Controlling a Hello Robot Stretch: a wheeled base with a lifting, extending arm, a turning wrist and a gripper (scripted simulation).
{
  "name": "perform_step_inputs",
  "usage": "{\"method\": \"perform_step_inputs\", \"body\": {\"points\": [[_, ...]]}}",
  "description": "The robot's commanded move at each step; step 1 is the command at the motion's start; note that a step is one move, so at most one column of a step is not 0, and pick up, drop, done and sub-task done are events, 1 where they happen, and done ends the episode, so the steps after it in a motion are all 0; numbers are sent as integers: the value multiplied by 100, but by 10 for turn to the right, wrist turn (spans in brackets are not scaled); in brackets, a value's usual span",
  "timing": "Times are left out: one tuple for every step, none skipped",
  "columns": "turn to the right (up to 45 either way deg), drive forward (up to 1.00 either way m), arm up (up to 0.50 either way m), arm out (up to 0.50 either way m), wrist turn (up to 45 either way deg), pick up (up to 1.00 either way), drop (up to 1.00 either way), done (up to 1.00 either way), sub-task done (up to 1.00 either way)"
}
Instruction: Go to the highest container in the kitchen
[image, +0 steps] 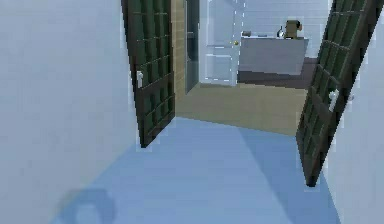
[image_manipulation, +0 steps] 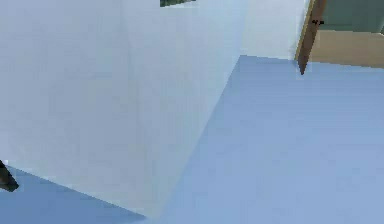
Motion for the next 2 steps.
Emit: {"method": "perform_step_inputs", "body": {"points": [[150, 0, 0, 0, 0, 0, 0, 0, 0], [0, 100, 0, 0, 0, 0, 0, 0, 0]]}}
